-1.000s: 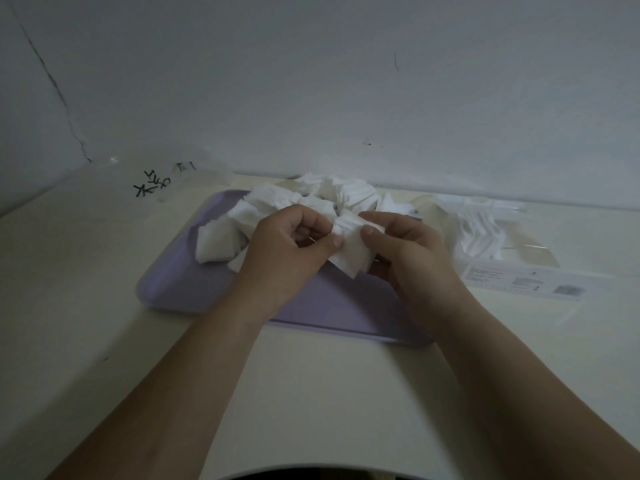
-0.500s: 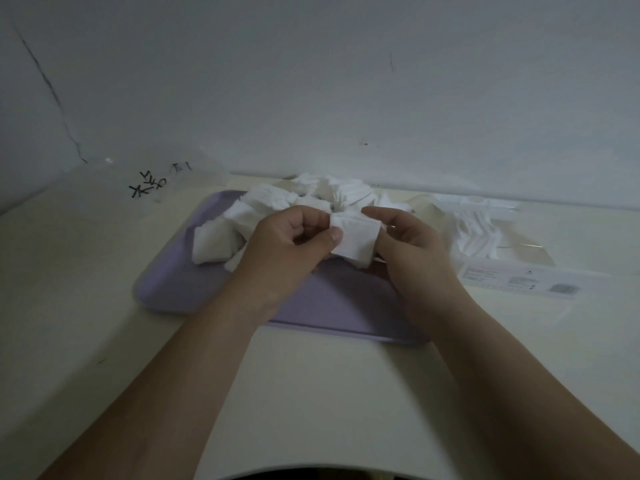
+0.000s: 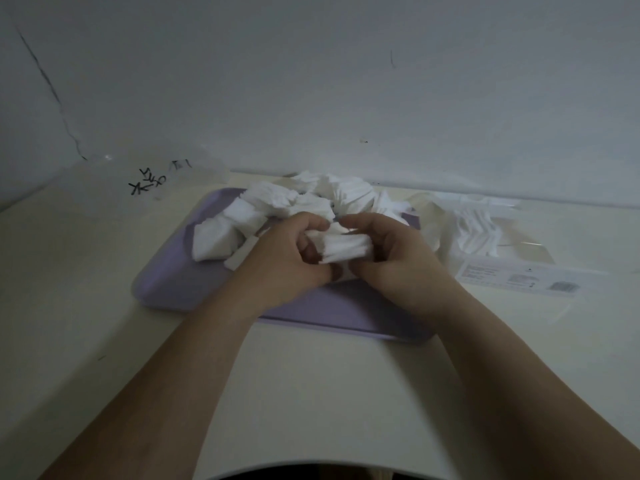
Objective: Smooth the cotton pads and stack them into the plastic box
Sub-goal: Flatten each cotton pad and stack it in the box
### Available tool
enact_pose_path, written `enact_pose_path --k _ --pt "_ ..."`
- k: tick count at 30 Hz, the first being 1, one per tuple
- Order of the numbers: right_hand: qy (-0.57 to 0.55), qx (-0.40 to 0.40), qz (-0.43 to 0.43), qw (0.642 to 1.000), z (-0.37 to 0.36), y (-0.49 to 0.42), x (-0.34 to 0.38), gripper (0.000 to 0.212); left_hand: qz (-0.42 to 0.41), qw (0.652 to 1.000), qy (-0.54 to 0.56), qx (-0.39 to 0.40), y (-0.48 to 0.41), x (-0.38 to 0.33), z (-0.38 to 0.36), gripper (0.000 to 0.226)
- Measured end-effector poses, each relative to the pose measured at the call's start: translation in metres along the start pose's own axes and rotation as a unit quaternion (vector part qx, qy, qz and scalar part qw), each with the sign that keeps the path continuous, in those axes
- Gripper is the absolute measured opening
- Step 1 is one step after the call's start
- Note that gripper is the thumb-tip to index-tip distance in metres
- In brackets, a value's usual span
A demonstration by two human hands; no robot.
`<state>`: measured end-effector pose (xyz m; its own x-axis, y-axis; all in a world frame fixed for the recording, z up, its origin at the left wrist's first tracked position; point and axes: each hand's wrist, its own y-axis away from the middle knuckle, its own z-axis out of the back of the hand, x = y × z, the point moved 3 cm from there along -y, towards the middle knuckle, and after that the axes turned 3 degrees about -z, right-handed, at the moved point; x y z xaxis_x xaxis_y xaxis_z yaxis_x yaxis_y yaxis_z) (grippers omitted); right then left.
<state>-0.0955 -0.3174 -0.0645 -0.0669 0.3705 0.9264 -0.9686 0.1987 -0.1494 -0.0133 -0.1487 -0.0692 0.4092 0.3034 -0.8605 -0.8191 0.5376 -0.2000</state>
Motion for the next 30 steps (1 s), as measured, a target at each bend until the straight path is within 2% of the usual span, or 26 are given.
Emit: enact_pose_path --k 3,5,8,11,13,18,23,26,28,30 --pt "0.023 0.029 -0.012 0.999 -0.003 0.001 -0.001 0.064 -0.024 0.999 -0.023 0.022 0.000 -0.001 -0.001 0.048" --pt "-0.024 0.014 -0.031 0.999 -0.003 0.001 -0.001 0.068 -0.034 0.999 -0.016 0.029 0.000 -0.003 0.000 0.043" --pt "-0.079 -0.053 -0.047 0.994 -0.005 -0.001 0.001 0.046 -0.029 0.998 -0.042 0.039 0.001 -0.006 0.001 0.037" --pt "-0.053 -0.109 -0.036 0.992 -0.011 -0.002 0.000 0.024 -0.025 0.998 -0.021 0.047 0.003 -0.008 -0.001 0.037" --pt "-0.049 -0.125 -0.039 0.990 -0.012 -0.004 -0.002 0.017 -0.020 0.999 -0.007 0.044 0.003 -0.007 -0.003 0.037" --pt "-0.062 -0.125 -0.048 0.989 -0.019 -0.005 0.001 0.037 -0.021 0.999 -0.003 0.043 0.002 -0.007 -0.008 0.029" --pt "-0.195 -0.066 -0.088 0.975 -0.030 -0.007 0.003 0.038 -0.046 0.995 -0.064 0.067 0.004 -0.009 -0.018 0.025" --pt "-0.276 -0.038 -0.100 0.955 -0.025 -0.005 0.005 0.050 -0.038 0.997 -0.053 0.045 0.003 -0.009 -0.013 0.015" --pt "-0.255 -0.033 -0.077 0.963 -0.015 -0.005 0.004 0.068 -0.032 0.998 -0.038 0.025 0.005 -0.012 -0.007 0.010" --pt "-0.186 -0.015 -0.040 0.982 -0.008 -0.003 0.005 0.079 -0.018 1.000 -0.019 0.009 0.006 -0.013 -0.003 0.011"
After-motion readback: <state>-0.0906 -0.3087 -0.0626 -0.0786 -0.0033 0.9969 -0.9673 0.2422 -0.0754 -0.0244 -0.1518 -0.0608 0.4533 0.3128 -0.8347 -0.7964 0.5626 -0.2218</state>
